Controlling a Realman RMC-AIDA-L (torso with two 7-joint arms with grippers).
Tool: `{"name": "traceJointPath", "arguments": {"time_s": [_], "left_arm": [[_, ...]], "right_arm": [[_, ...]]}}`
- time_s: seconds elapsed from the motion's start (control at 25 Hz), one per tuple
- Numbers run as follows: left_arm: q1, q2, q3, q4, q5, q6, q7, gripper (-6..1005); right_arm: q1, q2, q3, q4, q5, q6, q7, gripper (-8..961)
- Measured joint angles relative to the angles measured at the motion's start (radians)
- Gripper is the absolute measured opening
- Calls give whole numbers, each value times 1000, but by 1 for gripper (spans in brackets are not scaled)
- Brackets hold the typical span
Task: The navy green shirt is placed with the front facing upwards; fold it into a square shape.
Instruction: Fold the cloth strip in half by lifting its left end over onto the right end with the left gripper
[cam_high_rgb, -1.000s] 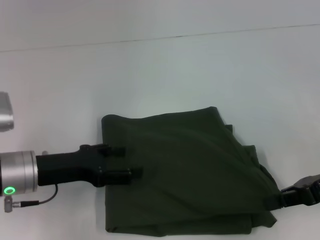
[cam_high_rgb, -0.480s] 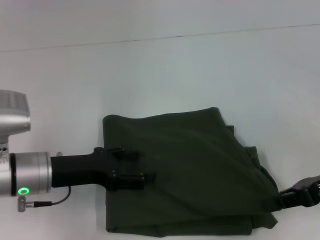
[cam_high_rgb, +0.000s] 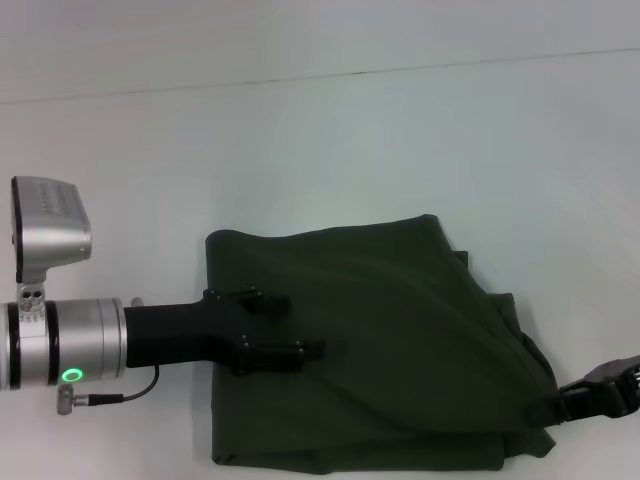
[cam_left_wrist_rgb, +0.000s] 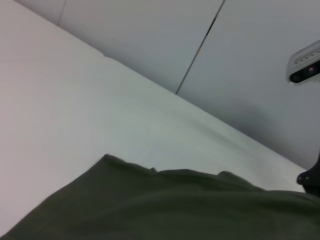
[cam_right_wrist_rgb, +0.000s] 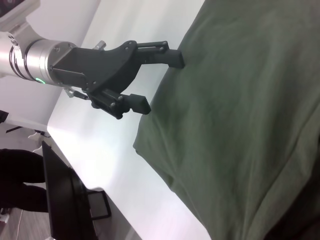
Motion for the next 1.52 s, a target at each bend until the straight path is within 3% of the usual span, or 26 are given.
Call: {"name": "traceJointPath", "arguments": {"time_s": [0.48,1.52], "left_arm": [[0,-1,6,-48,3,-78,26,902],[4,0,6,-55,1,-84,40,903]], "right_arm": [[-6,-10,5,2,0,2,1,28],[-10,-18,8,4,-47,3,-4,46]]}}
